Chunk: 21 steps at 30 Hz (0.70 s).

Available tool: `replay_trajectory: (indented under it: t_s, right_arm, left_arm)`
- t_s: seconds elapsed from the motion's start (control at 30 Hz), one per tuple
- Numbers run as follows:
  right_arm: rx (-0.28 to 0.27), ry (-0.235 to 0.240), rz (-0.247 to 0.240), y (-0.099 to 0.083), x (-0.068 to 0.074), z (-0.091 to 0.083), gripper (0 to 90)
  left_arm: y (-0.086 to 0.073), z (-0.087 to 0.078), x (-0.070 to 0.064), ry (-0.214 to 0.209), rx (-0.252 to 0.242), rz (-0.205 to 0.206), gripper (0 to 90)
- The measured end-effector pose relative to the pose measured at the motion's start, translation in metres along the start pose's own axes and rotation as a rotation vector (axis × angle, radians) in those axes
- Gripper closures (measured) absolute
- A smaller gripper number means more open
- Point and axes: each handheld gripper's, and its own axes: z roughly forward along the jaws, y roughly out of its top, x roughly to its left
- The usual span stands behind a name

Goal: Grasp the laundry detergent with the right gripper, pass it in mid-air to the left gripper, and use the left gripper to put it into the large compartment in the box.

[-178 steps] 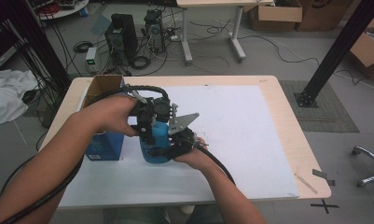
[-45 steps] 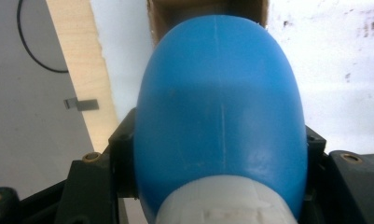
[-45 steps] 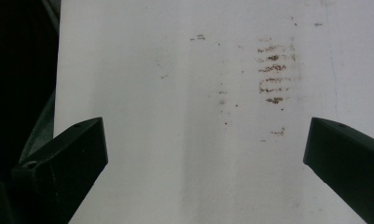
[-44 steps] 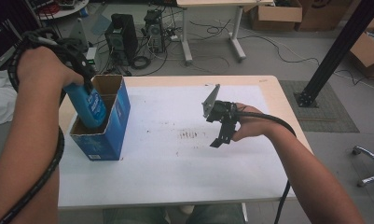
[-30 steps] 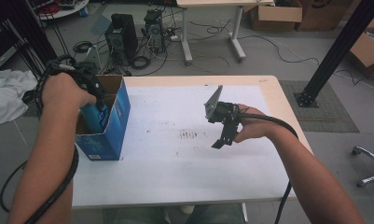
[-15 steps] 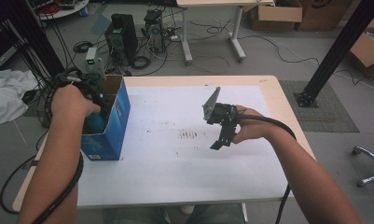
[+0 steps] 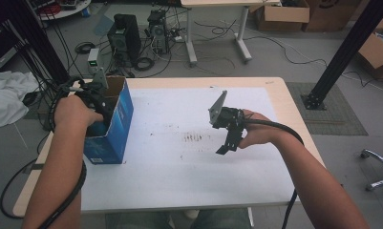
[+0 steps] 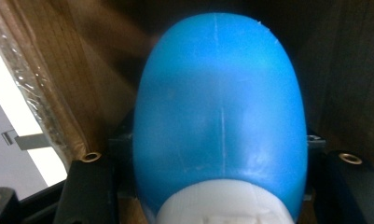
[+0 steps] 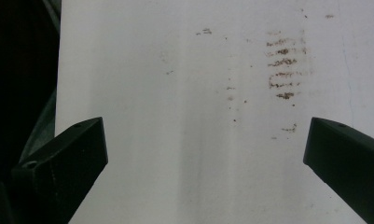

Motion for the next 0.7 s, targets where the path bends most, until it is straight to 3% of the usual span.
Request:
replay_trajectory:
  t_s: [0.7]
  right_arm:
    - [-0.009, -0.003, 0.000, 0.0014, 0.0012, -0.0019, 0.0]
  left_arm:
    - [-0.0016, -0.0001, -0.0005, 0.002, -0.011, 0.000, 34.5]
